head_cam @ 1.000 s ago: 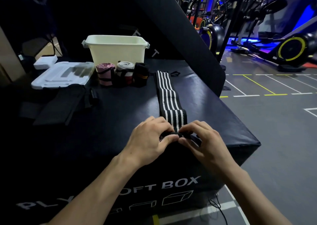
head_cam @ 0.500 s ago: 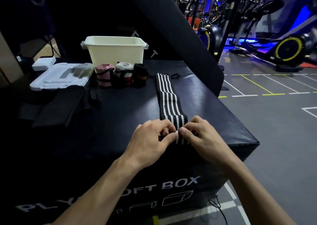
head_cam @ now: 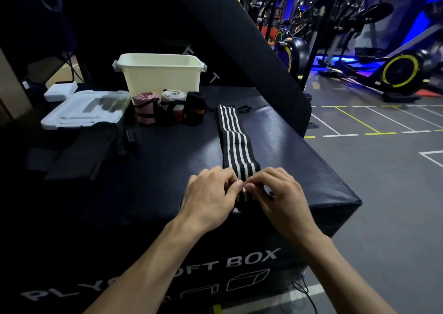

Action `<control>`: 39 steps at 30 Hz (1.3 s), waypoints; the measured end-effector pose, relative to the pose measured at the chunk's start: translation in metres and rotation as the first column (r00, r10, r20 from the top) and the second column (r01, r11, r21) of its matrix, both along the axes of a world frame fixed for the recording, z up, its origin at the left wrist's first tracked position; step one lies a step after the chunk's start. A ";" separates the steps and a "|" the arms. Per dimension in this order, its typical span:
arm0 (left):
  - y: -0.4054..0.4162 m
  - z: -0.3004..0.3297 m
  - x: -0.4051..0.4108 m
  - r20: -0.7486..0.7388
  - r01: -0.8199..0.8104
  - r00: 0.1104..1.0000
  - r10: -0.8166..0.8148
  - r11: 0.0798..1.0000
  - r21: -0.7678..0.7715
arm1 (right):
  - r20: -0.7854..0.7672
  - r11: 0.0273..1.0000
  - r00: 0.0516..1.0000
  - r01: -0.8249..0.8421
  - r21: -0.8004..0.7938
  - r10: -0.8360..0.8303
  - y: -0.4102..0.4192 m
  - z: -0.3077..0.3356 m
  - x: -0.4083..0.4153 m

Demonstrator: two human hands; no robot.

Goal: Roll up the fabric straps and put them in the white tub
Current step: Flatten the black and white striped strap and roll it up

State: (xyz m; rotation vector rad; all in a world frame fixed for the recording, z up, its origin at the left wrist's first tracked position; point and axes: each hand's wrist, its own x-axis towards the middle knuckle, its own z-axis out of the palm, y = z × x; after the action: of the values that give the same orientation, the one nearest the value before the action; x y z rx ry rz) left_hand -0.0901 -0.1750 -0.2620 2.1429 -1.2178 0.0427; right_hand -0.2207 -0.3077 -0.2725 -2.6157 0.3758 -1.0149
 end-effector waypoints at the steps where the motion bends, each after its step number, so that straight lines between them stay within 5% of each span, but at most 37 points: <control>1: -0.001 0.000 0.001 0.003 -0.006 1.000 0.006 1.000 0.006 | -0.047 0.999 0.999 -0.018 -0.032 0.017 -0.001 -0.002 -0.003; 7: -0.011 -0.005 0.012 0.068 0.010 0.998 -0.001 0.992 -0.124 | -0.149 0.997 0.989 -0.018 -0.075 0.006 -0.007 -0.005 0.000; 10: -0.016 -0.005 0.021 0.174 0.152 0.977 -0.123 0.975 -0.162 | -0.147 0.985 0.989 -0.019 -0.172 -0.006 -0.009 -0.005 0.003; 15: -0.018 0.002 0.028 0.050 0.282 0.957 -0.286 0.957 0.071 | -0.198 0.977 0.980 -0.043 -0.209 0.001 -0.005 -0.003 -0.005; 25: -0.062 0.023 0.041 0.314 0.063 0.915 -0.253 0.858 0.509 | -0.251 0.987 0.967 -0.075 -0.143 0.037 0.002 0.003 -0.014; 32: -0.111 0.024 0.066 0.400 -0.083 0.899 -0.177 0.829 0.554 | -0.231 0.995 0.970 -0.084 -0.052 0.070 0.002 0.004 -0.015; 39: -0.134 0.037 0.080 0.192 0.008 0.973 -0.130 0.846 0.534 | -0.217 0.994 0.973 -0.091 -0.054 0.077 -0.001 0.002 -0.015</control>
State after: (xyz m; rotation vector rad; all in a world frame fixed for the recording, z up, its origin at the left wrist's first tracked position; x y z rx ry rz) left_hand -0.0103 -0.3094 -0.2251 2.6208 -1.5808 -0.1029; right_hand -0.2358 -0.3088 -0.2710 -2.7816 0.2826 -0.7304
